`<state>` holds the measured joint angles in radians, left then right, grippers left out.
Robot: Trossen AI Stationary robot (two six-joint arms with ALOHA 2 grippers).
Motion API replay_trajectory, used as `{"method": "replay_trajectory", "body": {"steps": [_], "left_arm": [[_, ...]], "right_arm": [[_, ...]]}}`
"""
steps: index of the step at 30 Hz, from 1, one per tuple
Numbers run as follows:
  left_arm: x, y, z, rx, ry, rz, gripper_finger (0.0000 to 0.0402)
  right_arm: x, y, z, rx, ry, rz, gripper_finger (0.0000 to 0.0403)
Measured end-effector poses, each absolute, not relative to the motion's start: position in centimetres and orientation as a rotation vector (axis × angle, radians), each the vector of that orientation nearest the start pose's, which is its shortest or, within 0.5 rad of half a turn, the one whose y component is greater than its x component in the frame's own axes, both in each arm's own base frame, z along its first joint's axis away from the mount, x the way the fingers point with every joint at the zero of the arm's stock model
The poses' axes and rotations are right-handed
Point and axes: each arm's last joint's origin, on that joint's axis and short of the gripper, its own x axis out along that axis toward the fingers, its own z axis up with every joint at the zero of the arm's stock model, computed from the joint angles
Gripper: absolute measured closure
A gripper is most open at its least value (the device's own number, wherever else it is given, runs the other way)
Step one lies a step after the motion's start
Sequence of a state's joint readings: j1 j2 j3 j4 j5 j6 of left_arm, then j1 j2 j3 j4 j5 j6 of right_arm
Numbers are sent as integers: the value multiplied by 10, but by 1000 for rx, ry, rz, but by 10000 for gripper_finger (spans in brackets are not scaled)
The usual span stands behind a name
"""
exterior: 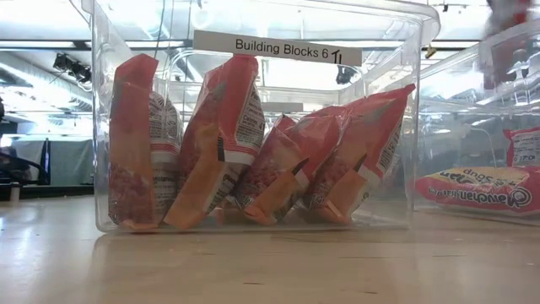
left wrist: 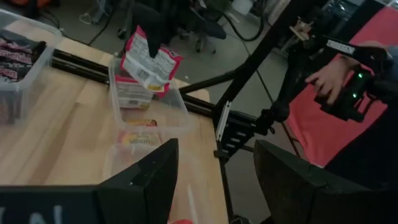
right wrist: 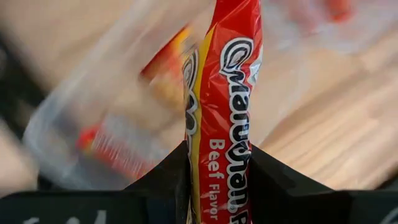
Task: Sort Maruchan noodles
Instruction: Put the red noodle pack into the bottom right transparent bin
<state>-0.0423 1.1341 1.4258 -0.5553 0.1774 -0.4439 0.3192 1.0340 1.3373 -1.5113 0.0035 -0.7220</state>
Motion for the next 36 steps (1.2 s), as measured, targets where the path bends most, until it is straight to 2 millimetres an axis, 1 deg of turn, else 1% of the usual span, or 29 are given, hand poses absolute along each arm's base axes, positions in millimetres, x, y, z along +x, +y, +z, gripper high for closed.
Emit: {"method": "replay_trajectory", "body": {"steps": [2,3,6,10,13,16,18,25,27,29,32,34,36], "left_arm": [[219,-16,446,-462,299,-136,191],[219,-17,446,-462,293,-123,191],[219,-18,446,-458,283,-85,191],[219,-18,448,-461,256,-64,191],[220,-18,450,-475,239,-63,191],[220,-18,451,-480,222,-55,191],[220,-18,453,-481,202,-47,191],[222,-21,453,-482,194,-45,191],[223,-21,452,-480,198,-41,191],[223,-21,452,-478,196,-37,191],[226,-20,451,-476,203,-32,191],[226,-20,450,-475,205,-32,191],[226,-19,451,-468,201,-29,191]], "right_arm": [[122,43,368,-945,1081,792,280],[122,44,368,-997,1068,827,280],[131,50,361,-1126,998,851,280],[138,57,325,-1296,1076,960,280],[136,60,294,-1337,1162,1060,280],[134,65,273,-1386,1148,1129,281],[133,68,263,-1396,1148,1163,281],[130,81,254,-1261,1032,1305,281],[129,82,248,-1213,1029,1350,281],[129,82,240,-1149,1046,1358,281],[128,82,225,-1021,1144,1309,280],[130,82,218,-949,1201,1223,278],[133,83,216,-860,1247,1112,275]]}}
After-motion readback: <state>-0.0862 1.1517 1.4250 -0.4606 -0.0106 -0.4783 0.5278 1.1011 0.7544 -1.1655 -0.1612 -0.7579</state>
